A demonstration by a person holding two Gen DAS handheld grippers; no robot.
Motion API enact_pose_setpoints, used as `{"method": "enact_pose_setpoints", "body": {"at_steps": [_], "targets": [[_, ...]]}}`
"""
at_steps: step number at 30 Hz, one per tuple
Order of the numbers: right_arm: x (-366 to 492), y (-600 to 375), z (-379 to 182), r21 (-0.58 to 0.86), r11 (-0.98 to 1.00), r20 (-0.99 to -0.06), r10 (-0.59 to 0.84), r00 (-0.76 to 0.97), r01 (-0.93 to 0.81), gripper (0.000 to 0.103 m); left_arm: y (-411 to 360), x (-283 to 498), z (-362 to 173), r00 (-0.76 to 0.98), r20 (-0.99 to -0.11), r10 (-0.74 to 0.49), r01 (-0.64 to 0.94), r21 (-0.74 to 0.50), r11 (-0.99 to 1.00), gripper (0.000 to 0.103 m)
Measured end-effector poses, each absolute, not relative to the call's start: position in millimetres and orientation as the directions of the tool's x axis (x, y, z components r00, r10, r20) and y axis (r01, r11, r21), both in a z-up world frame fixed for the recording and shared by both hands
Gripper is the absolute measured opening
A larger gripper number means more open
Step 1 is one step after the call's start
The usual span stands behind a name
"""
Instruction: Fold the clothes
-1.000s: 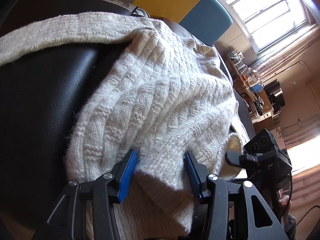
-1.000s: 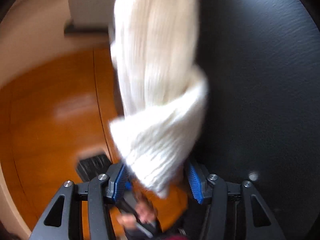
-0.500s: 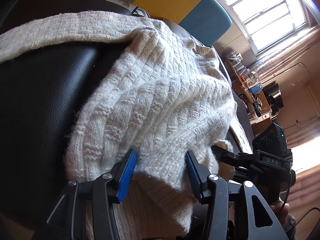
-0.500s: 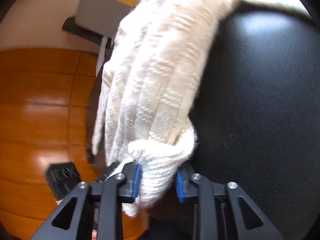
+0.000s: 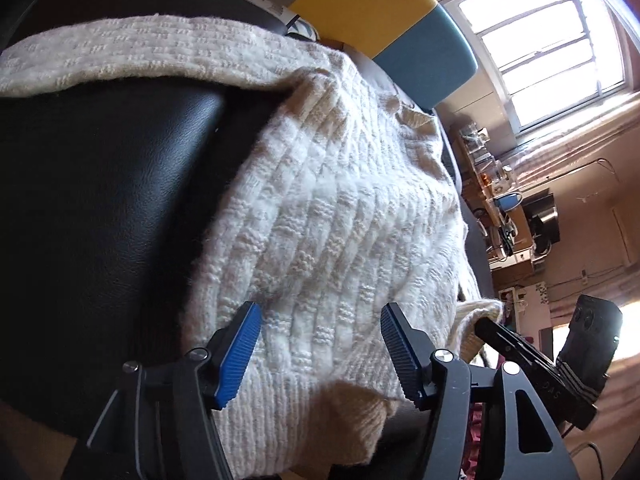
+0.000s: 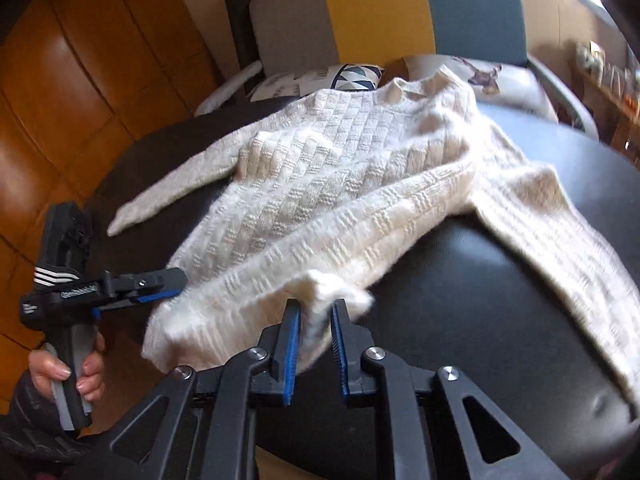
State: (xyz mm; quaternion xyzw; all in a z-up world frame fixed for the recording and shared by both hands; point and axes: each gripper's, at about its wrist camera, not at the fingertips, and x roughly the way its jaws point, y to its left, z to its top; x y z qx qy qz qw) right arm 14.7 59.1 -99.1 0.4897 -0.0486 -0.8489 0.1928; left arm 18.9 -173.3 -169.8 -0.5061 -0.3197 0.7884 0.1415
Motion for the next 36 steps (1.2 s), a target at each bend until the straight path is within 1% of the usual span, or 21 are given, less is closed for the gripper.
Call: {"method": "enact_pose_setpoints", "body": {"at_steps": [1, 2, 3, 4, 5, 6, 9, 11, 14, 17, 19, 23, 25, 26, 27, 28, 30, 33, 36], "targets": [[11.7, 56.4, -109.7, 0.247, -0.929, -0.826, -0.351, -0.441, 0.276, 0.015, -172.7, 19.0, -169.7, -0.449, -0.708, 0.546, 0.097, -0.646, -0.757, 0.063], [8.6, 53.7, -120.5, 0.222, -0.936, -0.839, -0.326, -0.436, 0.273, 0.017, -170.1, 18.3, -168.4, -0.445, -0.716, 0.538, 0.091, -0.633, -0.769, 0.063], [6.2, 55.6, -132.4, 0.247, -0.931, -0.839, -0.345, -0.421, 0.269, 0.018, -167.4, 17.7, -167.4, -0.441, -0.726, 0.529, 0.085, -0.62, -0.78, 0.063], [3.3, 58.6, -144.1, 0.31, -0.92, -0.843, -0.383, -0.378, 0.24, 0.018, -164.4, 17.6, -167.1, -0.437, -0.736, 0.517, 0.08, -0.604, -0.793, 0.063], [0.4, 63.3, -157.7, 0.365, -0.909, -0.851, -0.414, -0.324, 0.203, 0.028, -161.5, 17.3, -166.8, -0.433, -0.746, 0.506, 0.074, -0.589, -0.805, 0.064], [0.5, 66.7, -163.3, 0.385, -0.902, -0.842, -0.429, -0.327, 0.194, 0.03, -159.3, 16.3, -166.5, -0.428, -0.752, 0.501, 0.067, -0.579, -0.813, 0.065], [1.8, 75.8, -176.2, 0.438, -0.881, -0.813, -0.473, -0.341, 0.179, 0.033, -157.6, 14.5, -166.8, -0.425, -0.758, 0.495, 0.058, -0.568, -0.821, 0.068], [4.8, 82.2, -179.2, 0.474, -0.864, -0.786, -0.503, -0.36, 0.172, 0.033, -156.9, 14.5, -167.6, -0.422, -0.759, 0.496, 0.056, -0.568, -0.821, 0.07], [9.3, 99.6, -187.2, 0.592, -0.804, -0.726, -0.562, -0.397, 0.056, 0.034, -156.6, 13.9, -167.6, -0.417, -0.762, 0.496, 0.055, -0.565, -0.823, 0.072], [8.8, 112.4, -195.1, 0.678, -0.735, -0.678, -0.622, -0.39, -0.006, 0.033, -155.4, 11.7, -167.4, -0.411, -0.764, 0.497, 0.051, -0.564, -0.824, 0.074], [8.9, 108.5, -192.5, 0.646, -0.763, -0.696, -0.608, -0.382, 0.037, 0.032, -154.5, 10.8, -167.0, -0.407, -0.766, 0.498, 0.049, -0.562, -0.826, 0.075], [13.7, 87.5, -179.0, 0.496, -0.856, -0.775, -0.512, -0.371, 0.145, 0.032, -151.9, 9.1, -166.3, -0.401, -0.773, 0.492, 0.041, -0.551, -0.833, 0.077], [10.1, 81.6, -175.8, 0.452, -0.879, -0.81, -0.476, -0.343, 0.153, 0.03, -151.5, 9.6, -165.8, -0.401, -0.776, 0.487, 0.039, -0.545, -0.837, 0.077], [9.3, 78.7, -173.7, 0.411, -0.9, -0.832, -0.436, -0.344, 0.147, 0.017, -151.4, 9.8, -165.6, -0.4, -0.777, 0.486, 0.039, -0.544, -0.838, 0.077], [11.4, 75.6, -171.8, 0.379, -0.913, -0.838, -0.407, -0.363, 0.149, 0.009, -151.4, 10.1, -165.4, -0.4, -0.778, 0.485, 0.039, -0.543, -0.839, 0.077], [13.6, 72.5, -169.8, 0.348, -0.926, -0.843, -0.378, -0.383, 0.15, 0.008, -151.3, 10.3, -165.2, -0.399, -0.779, 0.484, 0.038, -0.542, -0.84, 0.077], [21.6, 76.1, -148.9, 0.305, -0.939, -0.821, -0.345, -0.455, 0.161, 0.006, -151.2, 10.8, -164.8, -0.398, -0.78, 0.483, 0.038, -0.54, -0.841, 0.077], [33.7, 81.5, -117.4, 0.24, -0.955, -0.776, -0.295, -0.558, 0.173, 0.005, -151.1, 11.6, -164.2, -0.396, -0.783, 0.48, 0.037, -0.536, -0.843, 0.077], [50.9, 98.4, -69.2, 0.191, -0.967, -0.697, -0.256, -0.67, 0.171, 0.004, -150.5, 12.1, -163.6, -0.391, -0.787, 0.477, 0.032, -0.529, -0.848, 0.077]]}}
